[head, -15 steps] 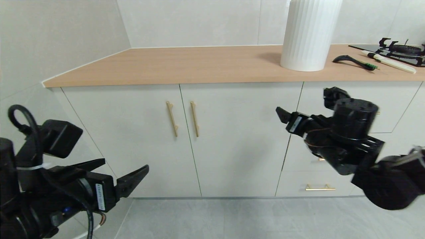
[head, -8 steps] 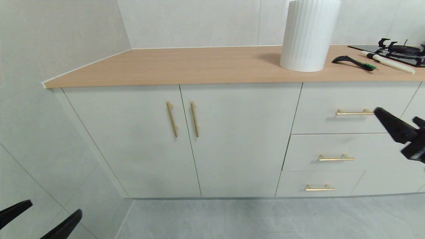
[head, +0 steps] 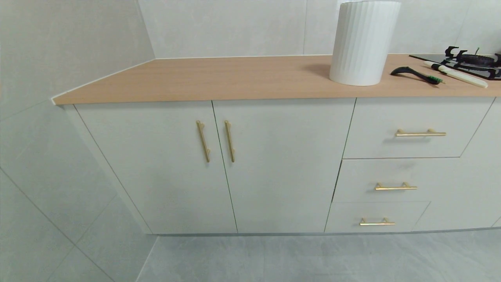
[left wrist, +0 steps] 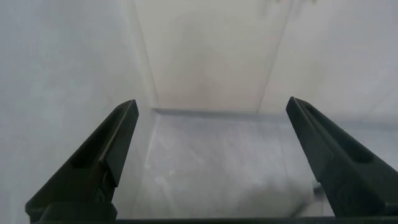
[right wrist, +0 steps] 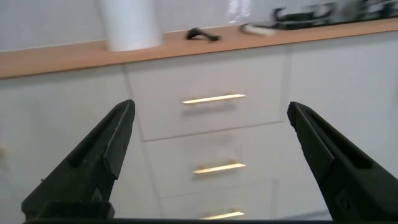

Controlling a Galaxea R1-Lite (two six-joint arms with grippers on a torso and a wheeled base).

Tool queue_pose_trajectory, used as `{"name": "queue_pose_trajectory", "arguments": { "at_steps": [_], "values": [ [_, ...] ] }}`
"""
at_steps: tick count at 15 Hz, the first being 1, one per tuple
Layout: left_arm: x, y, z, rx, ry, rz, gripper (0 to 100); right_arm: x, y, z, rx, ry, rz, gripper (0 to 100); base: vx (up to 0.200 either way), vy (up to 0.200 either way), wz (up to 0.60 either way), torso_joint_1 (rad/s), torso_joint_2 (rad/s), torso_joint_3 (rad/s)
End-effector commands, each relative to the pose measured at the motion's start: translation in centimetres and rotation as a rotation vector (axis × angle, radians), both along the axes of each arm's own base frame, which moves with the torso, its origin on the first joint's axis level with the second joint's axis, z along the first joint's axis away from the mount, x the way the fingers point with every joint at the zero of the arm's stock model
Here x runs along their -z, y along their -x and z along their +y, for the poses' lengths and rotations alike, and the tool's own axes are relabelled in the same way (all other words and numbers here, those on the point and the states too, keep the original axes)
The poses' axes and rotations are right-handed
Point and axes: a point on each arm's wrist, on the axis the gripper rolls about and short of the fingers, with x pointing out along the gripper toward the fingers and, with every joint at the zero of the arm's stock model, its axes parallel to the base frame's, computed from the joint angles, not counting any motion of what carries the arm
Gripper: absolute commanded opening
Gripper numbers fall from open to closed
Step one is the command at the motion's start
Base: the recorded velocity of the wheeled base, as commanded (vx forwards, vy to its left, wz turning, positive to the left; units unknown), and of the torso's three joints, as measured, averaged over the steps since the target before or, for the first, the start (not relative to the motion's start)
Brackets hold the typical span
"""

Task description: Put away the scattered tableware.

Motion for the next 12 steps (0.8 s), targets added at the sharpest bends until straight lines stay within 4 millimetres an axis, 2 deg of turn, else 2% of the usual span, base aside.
{"name": "queue_pose_trajectory", "arguments": {
  "at_steps": [1, 4, 5, 6, 8, 10, 12],
  "values": [
    [0.1, 0.4, -0.3, -0.105, 0.005, -0.029, 100, 2.2, 4.2, -0.5, 0.142, 0.018, -0.083, 100, 0.0, 0.0, 0.0, 0.0, 0.0, 0.0],
    [0.6, 0.4, -0.6, -0.212, -0.015, -0.028, 100, 4.0, 4.4, 0.0, 0.199, 0.043, -0.057, 100, 0.0, 0.0, 0.0, 0.0, 0.0, 0.0],
    [1.4, 0.6, -0.7, -0.25, -0.017, -0.051, 100, 5.0, 4.0, -0.1, 0.196, 0.043, -0.028, 100, 0.0, 0.0, 0.0, 0.0, 0.0, 0.0],
    [2.9, 0.6, -0.8, -0.274, -0.056, -0.043, 100, 5.5, 3.9, -0.1, 0.194, 0.038, -0.019, 100, 0.0, 0.0, 0.0, 0.0, 0.0, 0.0],
    [3.3, 0.1, -0.8, -0.281, -0.033, -0.102, 100, 6.7, 3.9, -0.1, 0.166, 0.023, 0.052, 100, 0.0, 0.0, 0.0, 0.0, 0.0, 0.0],
    [3.6, -0.3, -1.0, -0.189, -0.037, -0.13, 100, 8.2, 3.5, 0.0, 0.131, 0.034, 0.202, 100, 0.0, 0.0, 0.0, 0.0, 0.0, 0.0],
    [3.7, -0.4, -1.3, -0.057, -0.031, -0.141, 100, 8.7, 3.4, 0.1, 0.055, 0.054, 0.255, 100, 0.0, 0.0, 0.0, 0.0, 0.0, 0.0]
  ]
}}
